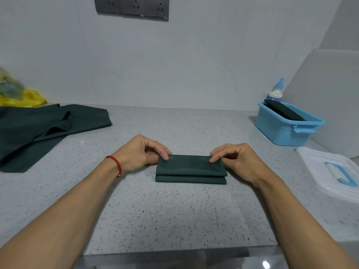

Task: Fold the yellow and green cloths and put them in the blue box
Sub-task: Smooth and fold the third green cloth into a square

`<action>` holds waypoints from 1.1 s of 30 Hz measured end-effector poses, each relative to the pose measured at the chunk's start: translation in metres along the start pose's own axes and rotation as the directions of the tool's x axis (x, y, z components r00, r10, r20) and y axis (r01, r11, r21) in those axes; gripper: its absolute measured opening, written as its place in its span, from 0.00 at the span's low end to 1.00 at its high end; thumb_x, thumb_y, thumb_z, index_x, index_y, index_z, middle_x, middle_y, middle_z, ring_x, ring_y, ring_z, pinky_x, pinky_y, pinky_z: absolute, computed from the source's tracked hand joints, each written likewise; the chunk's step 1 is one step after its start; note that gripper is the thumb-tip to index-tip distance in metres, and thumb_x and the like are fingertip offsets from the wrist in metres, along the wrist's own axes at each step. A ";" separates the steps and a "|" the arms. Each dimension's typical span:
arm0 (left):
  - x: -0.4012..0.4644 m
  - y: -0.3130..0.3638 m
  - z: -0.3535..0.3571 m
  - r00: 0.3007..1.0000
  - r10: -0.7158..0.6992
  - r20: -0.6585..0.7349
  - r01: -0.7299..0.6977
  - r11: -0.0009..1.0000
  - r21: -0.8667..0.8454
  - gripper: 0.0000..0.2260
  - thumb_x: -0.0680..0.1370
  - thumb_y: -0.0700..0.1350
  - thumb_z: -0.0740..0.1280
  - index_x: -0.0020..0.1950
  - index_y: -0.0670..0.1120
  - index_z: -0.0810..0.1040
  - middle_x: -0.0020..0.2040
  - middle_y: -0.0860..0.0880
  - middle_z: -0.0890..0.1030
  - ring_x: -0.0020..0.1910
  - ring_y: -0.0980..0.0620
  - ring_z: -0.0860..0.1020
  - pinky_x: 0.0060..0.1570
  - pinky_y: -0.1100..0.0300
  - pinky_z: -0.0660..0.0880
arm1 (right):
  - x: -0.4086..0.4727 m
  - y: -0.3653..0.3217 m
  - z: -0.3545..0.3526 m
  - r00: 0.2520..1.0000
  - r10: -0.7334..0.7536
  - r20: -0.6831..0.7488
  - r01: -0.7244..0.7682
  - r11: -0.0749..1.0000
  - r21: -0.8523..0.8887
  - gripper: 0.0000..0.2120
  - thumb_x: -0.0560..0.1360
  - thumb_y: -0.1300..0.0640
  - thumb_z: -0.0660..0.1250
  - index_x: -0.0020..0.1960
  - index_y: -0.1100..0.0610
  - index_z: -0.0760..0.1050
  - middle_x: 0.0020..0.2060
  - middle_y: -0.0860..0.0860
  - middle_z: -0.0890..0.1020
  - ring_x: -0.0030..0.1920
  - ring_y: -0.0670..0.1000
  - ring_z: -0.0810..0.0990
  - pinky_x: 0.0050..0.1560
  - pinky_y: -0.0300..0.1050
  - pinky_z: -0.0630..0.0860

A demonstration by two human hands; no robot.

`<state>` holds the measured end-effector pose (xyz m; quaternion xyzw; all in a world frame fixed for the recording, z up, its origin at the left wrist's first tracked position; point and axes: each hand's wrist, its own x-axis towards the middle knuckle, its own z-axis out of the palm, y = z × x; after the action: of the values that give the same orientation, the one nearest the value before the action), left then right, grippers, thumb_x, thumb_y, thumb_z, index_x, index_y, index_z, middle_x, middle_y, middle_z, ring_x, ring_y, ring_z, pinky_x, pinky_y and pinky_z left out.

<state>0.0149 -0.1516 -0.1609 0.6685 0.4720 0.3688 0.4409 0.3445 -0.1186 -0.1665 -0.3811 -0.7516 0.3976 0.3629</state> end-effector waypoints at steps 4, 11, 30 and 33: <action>0.001 -0.002 -0.001 1.000 -0.004 0.014 0.003 0.999 0.032 0.15 0.76 0.26 0.67 0.42 0.43 0.88 0.55 0.51 0.86 0.57 0.52 0.83 0.56 0.59 0.81 | -0.001 0.002 -0.003 0.999 0.020 0.042 -0.018 0.999 -0.049 0.19 0.75 0.73 0.69 0.43 0.51 0.89 0.52 0.46 0.85 0.56 0.47 0.81 0.59 0.43 0.78; -0.006 0.016 0.014 0.999 0.047 -0.014 -0.045 0.995 0.084 0.09 0.74 0.41 0.67 0.47 0.49 0.86 0.58 0.55 0.84 0.61 0.55 0.80 0.66 0.50 0.74 | -0.002 0.002 0.001 0.999 0.028 0.045 -0.021 0.991 -0.135 0.22 0.74 0.74 0.69 0.42 0.48 0.89 0.50 0.44 0.84 0.54 0.47 0.81 0.63 0.47 0.77; -0.010 0.012 0.063 0.924 0.015 0.382 -0.348 0.451 0.822 0.26 0.85 0.62 0.46 0.82 0.60 0.45 0.82 0.58 0.40 0.80 0.61 0.37 0.79 0.47 0.37 | -0.009 -0.016 0.046 0.985 0.016 0.170 0.102 0.741 -0.664 0.25 0.84 0.41 0.52 0.78 0.47 0.63 0.75 0.43 0.68 0.73 0.42 0.63 0.75 0.48 0.58; -0.013 0.005 0.063 0.926 0.023 0.378 -0.349 0.437 0.829 0.26 0.84 0.64 0.40 0.81 0.62 0.38 0.81 0.60 0.34 0.77 0.63 0.31 0.78 0.52 0.32 | -0.014 -0.012 0.051 0.969 0.128 0.213 0.086 0.632 -0.770 0.30 0.85 0.40 0.44 0.84 0.48 0.46 0.82 0.42 0.52 0.80 0.41 0.48 0.80 0.47 0.44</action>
<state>0.0705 -0.1801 -0.1787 0.8962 0.4404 0.0063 0.0534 0.3042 -0.1513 -0.1806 -0.4560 -0.8837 0.0853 0.0627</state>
